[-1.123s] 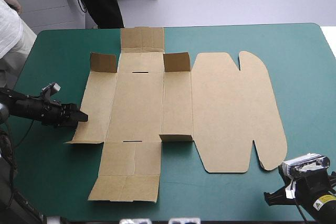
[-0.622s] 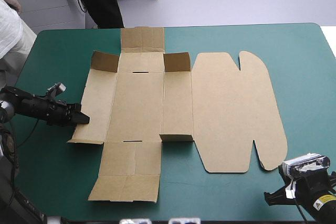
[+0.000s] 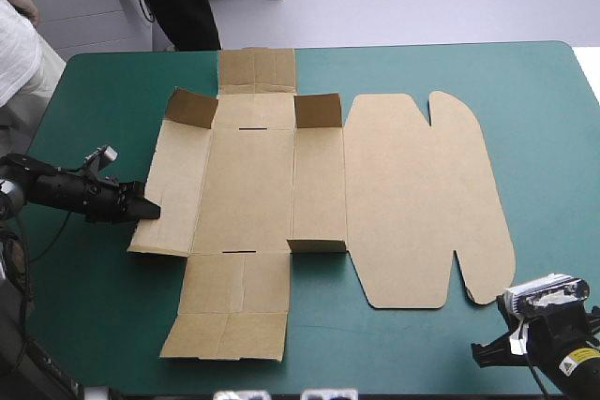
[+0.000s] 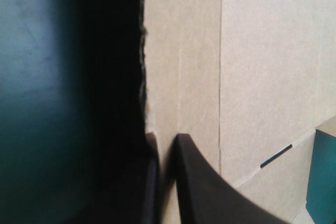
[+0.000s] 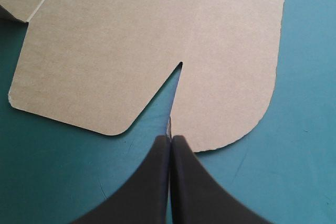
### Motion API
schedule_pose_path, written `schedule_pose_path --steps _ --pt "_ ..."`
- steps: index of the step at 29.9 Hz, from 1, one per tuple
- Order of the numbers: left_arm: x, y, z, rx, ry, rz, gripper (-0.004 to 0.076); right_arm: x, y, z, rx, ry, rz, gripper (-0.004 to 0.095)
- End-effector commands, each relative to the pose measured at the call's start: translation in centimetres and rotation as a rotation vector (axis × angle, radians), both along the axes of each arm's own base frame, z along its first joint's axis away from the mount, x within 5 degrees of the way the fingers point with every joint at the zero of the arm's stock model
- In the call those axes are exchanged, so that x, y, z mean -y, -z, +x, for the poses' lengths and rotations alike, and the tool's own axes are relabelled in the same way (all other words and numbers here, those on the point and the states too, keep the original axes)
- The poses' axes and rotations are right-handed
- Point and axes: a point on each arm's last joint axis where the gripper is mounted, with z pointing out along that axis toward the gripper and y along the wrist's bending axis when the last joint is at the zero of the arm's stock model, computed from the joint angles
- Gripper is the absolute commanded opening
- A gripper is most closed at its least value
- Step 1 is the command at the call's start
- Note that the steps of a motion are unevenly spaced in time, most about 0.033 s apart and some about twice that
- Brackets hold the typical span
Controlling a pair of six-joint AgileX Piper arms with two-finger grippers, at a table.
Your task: Fold the box
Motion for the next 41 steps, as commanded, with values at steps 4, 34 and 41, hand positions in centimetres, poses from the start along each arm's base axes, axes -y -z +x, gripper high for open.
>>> schedule_pose_path --steps 4,34,41 --pt "0.7 -2.0 -0.4 0.023 0.037 -0.041 0.0209 0.0 -1.3 0.3 0.077 0.002 0.014 -0.0014" --pt "1.2 -9.0 -3.0 0.200 0.057 0.139 0.0377 0.0 -1.3 0.3 0.077 0.002 0.014 -0.0014" --pt "-0.2 -12.6 -3.4 0.200 0.004 0.347 0.0377 0.0 -1.3 0.3 0.077 0.002 0.014 -0.0014"
